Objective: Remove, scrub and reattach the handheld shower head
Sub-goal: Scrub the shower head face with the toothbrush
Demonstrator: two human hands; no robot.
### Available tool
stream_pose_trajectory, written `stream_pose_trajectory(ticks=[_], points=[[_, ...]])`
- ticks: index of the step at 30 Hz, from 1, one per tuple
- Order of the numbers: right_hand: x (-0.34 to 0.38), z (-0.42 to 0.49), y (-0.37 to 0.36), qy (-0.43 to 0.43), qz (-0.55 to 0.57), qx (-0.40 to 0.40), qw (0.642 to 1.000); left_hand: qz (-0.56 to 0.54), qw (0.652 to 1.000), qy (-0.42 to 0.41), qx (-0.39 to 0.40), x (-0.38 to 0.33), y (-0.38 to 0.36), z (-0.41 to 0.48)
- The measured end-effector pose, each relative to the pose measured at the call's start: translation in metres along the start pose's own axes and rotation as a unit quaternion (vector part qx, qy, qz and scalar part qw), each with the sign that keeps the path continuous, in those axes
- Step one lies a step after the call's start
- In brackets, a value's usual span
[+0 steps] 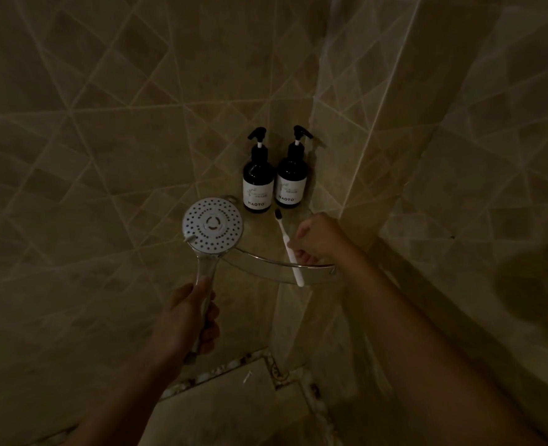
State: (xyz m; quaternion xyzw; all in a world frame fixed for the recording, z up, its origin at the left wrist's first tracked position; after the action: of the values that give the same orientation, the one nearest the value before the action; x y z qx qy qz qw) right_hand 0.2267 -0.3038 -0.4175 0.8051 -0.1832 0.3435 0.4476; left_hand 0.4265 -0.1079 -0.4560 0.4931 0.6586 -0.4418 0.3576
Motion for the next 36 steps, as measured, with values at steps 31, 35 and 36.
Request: stream_pose_trajectory(ticks=[31, 35, 36], points=[[0.07, -0.167, -0.135, 0.085, 0.198, -0.07, 0.974, 0.123, 0.978, -0.009, 0.167, -0.021, 0.008, -0.068], [0.066, -0.213, -0.188, 0.07, 0.254, -0.134, 0.955, 0.174, 0.957, -0.035, 0.228, 0.003, 0.016, -0.097], [0.061, -0.227, -0.197, 0.046, 0.258, -0.168, 0.95, 0.19, 0.949, -0.038, 0.25, 0.012, 0.015, -0.104]])
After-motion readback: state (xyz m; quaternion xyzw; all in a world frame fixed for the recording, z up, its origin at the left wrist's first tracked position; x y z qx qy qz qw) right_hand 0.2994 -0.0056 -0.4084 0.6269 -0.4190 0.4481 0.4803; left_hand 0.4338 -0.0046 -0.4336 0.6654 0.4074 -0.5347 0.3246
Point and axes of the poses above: each hand's wrist, its own z-axis towards the middle knuckle, its own y-axis out of the back of the hand, x = y × z, the point moved 6 cm from there along z, towards the middle knuckle, and after that the axes turned 12 degrees about x, right-handed, at the moved point
